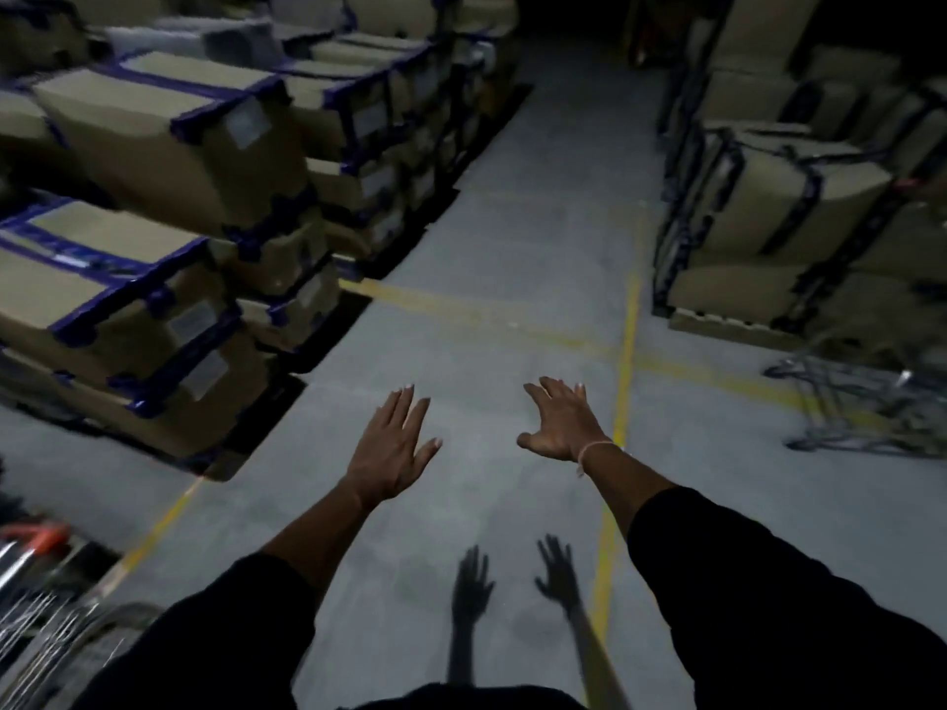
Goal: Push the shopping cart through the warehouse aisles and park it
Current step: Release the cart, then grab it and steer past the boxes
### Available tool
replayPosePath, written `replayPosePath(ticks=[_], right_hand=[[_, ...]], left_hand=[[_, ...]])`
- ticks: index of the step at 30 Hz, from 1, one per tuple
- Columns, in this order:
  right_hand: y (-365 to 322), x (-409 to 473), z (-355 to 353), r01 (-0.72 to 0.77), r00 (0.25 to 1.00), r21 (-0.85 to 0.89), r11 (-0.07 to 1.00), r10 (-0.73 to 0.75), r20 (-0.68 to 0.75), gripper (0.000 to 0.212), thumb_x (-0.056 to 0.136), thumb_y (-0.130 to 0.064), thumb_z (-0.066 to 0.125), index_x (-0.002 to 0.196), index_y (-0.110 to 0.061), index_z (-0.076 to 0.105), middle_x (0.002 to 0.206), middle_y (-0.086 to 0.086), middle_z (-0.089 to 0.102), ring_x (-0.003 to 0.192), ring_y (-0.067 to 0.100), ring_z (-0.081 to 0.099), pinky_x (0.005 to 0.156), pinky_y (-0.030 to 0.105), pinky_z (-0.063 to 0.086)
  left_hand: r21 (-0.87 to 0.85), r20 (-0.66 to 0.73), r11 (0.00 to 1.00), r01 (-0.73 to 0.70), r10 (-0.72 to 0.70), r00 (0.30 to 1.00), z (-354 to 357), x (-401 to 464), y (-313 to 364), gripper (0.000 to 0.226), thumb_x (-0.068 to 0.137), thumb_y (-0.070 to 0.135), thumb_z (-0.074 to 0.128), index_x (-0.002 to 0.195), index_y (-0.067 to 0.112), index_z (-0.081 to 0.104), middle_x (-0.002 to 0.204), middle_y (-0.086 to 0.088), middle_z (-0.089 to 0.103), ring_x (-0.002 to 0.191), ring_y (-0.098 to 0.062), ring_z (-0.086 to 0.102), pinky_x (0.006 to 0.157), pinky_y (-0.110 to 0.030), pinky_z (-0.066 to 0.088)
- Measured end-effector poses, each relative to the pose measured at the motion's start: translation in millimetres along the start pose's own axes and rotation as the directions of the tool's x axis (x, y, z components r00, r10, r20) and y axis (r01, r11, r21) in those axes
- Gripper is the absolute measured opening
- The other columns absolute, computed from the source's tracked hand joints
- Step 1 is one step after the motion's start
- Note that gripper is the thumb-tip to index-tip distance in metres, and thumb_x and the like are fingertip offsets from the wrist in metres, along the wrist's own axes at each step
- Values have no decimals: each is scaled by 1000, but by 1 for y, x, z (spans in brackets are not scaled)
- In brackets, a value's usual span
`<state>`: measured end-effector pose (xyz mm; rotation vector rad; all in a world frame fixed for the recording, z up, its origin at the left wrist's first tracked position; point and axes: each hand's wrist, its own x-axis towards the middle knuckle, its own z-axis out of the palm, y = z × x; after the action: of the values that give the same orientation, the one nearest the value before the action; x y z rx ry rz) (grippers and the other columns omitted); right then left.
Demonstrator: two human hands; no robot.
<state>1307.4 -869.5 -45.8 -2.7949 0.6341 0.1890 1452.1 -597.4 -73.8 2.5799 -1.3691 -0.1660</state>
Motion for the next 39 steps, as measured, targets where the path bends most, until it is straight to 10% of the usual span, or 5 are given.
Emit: replayPosePath(ticks=[7, 24, 39], right_hand=[[125, -6, -21, -263, 964, 45, 964, 264, -29, 99, 87, -66, 62, 164, -25, 16, 171, 6, 10, 158, 28, 6, 125, 55, -5], [401, 79, -100, -678, 710, 175, 714, 698, -93, 102, 85, -69, 61, 164, -26, 13, 172, 5, 9, 158, 27, 4, 125, 54, -5], [683, 141, -162, -744, 551, 348, 571, 818, -165, 103, 84, -70, 62, 164, -25, 15, 172, 6, 9, 158, 27, 6, 125, 52, -6]], left_hand=[[-26, 73, 979, -200, 201, 977, 23, 127, 85, 88, 98, 71, 12, 162, 12, 24, 170, -16, 10, 158, -35, 10, 124, -42, 7], [-112, 174, 785, -610, 620, 765, 78, 503, 269, 88, 99, 73, 10, 164, 15, 17, 171, -14, 3, 158, -36, 8, 128, -50, 14], [-149, 183, 607, -781, 793, 581, 163, 772, 518, 79, 103, 69, 19, 166, 21, 8, 173, -8, -4, 159, -28, 0, 128, -46, 8]])
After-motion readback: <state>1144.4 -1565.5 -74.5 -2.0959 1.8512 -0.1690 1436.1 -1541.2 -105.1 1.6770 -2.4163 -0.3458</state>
